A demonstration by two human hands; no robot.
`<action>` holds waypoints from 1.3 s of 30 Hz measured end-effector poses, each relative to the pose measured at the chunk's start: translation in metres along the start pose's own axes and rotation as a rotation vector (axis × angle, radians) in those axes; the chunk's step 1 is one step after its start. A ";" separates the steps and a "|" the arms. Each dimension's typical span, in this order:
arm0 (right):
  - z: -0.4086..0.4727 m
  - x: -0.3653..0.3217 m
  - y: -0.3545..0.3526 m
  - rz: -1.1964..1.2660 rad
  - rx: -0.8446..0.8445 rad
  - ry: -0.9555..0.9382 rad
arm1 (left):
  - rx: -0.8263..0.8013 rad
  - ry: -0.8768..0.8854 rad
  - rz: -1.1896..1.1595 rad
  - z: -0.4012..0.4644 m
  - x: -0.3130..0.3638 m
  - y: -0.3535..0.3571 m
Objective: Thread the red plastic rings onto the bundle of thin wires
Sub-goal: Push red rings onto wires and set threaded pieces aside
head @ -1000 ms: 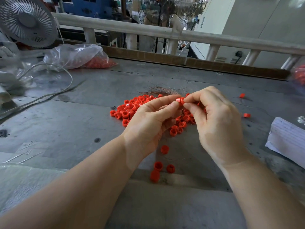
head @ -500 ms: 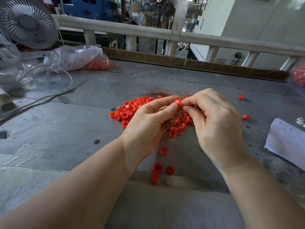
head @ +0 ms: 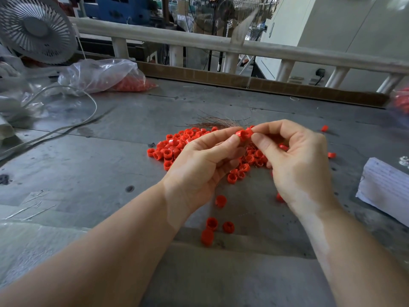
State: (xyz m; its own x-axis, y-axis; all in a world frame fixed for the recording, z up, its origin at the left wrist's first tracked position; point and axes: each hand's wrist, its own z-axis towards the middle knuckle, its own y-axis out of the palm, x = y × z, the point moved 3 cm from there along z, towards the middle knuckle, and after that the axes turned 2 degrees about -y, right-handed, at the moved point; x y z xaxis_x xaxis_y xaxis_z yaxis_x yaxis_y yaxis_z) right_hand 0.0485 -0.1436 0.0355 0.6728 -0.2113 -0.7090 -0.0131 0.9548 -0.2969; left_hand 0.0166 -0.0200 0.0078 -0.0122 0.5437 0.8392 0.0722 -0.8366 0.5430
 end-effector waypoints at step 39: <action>0.000 0.010 0.005 0.520 -0.079 0.496 | -0.070 -0.037 0.015 0.000 -0.002 0.001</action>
State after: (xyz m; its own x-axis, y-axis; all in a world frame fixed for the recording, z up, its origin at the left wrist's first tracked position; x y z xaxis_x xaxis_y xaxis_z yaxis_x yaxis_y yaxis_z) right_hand 0.0555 -0.1413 0.0272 0.1502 0.1786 -0.9724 -0.3061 0.9436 0.1261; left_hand 0.0164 -0.0213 0.0068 0.0251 0.5322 0.8463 0.0026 -0.8466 0.5323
